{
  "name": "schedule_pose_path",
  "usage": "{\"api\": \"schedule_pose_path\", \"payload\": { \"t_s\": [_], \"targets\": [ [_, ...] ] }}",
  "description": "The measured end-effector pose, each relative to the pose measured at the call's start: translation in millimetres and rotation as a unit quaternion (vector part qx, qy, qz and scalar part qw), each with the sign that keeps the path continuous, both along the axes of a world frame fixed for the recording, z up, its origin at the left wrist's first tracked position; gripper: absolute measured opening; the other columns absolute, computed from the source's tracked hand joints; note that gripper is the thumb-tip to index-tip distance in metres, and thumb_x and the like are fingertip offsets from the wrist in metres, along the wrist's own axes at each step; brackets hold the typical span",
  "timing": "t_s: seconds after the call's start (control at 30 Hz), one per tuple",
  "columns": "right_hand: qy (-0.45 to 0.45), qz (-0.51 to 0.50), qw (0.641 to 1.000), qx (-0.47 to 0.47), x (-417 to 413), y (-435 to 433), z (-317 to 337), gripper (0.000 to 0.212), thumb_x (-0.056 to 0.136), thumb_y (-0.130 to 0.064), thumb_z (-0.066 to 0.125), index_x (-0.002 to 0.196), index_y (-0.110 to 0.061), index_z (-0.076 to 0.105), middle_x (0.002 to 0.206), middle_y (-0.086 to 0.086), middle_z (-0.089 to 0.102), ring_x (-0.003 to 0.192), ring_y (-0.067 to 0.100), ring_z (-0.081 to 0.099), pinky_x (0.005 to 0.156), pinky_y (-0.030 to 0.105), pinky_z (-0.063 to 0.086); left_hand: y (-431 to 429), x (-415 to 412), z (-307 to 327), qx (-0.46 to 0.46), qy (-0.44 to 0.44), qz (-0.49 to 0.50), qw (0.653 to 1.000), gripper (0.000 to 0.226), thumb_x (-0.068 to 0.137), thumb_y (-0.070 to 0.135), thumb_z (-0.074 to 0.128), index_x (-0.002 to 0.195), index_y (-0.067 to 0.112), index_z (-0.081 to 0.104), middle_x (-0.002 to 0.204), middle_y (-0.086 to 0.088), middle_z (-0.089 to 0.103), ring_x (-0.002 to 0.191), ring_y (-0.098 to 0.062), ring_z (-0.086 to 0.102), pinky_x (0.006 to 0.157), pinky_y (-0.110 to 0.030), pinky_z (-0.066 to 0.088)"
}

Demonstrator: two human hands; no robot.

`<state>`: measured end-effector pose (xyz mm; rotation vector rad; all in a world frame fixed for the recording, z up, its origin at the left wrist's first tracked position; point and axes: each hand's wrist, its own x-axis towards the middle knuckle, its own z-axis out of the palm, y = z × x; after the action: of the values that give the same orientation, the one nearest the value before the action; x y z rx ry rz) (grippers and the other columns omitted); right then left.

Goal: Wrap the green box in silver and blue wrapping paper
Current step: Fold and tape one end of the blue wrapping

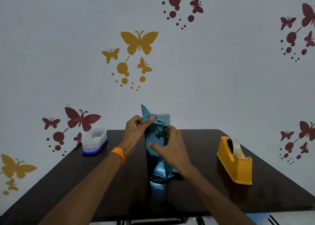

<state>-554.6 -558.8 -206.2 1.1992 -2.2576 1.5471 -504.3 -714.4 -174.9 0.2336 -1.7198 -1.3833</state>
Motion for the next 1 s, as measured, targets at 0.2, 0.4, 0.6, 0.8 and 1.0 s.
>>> {"api": "schedule_pose_path", "payload": {
  "t_s": [0.2,0.4,0.6,0.8,1.0],
  "targets": [
    [-0.020,-0.004,1.000,-0.020,-28.7,-3.5,-3.3,0.098,0.049,-0.052,0.087,0.132,-0.027,0.041,0.125,-0.008,0.054,0.114,0.012,0.055,0.093,0.036,0.054,25.0,5.4,11.9,0.022,-0.053,-0.067,0.996,0.059,0.084,0.064,0.055,0.074,0.007,0.064,0.075,-0.009,0.068,0.069,-0.016,0.065,0.063,-0.029,0.057],
    [-0.082,0.052,0.995,-0.019,-53.4,6.2,6.6,0.076,0.071,-0.015,0.084,0.130,-0.025,0.038,0.112,-0.004,0.065,0.095,0.007,0.065,0.068,0.017,0.054,1.8,3.5,-1.3,0.057,0.016,0.026,0.998,0.006,0.093,0.013,0.057,0.090,0.008,0.056,0.084,-0.006,0.064,0.082,-0.023,0.062,0.065,-0.028,0.049],
    [-0.116,0.150,0.982,0.018,-80.6,13.1,15.6,0.068,0.077,0.002,0.069,0.132,-0.029,0.045,0.119,0.005,0.059,0.110,0.021,0.062,0.087,0.040,0.059,-18.3,-1.7,-15.1,-0.143,-0.077,-0.003,0.987,0.065,0.072,0.024,0.086,0.127,0.037,0.053,0.130,0.006,0.052,0.117,-0.010,0.051,0.091,-0.031,0.051],
    [-0.126,0.164,0.978,0.038,-90.0,16.1,18.3,0.068,0.080,0.005,0.058,0.137,-0.031,0.052,0.125,0.005,0.062,0.114,0.020,0.061,0.079,0.028,0.057,2.2,-6.0,-15.7,-0.235,-0.003,0.094,0.967,0.049,0.077,0.016,0.083,0.115,0.033,0.057,0.112,0.000,0.050,0.100,-0.010,0.055,0.071,-0.008,0.050],
    [-0.099,0.126,0.985,0.070,-89.5,14.5,9.4,0.056,0.089,-0.007,0.057,0.142,-0.022,0.048,0.131,0.001,0.060,0.119,0.020,0.058,0.096,0.039,0.054,12.6,-7.3,-17.7,-0.251,-0.013,0.150,0.956,0.051,0.070,0.032,0.087,0.112,0.032,0.057,0.107,0.004,0.045,0.097,-0.013,0.052,0.078,-0.023,0.050]
  ]
}}
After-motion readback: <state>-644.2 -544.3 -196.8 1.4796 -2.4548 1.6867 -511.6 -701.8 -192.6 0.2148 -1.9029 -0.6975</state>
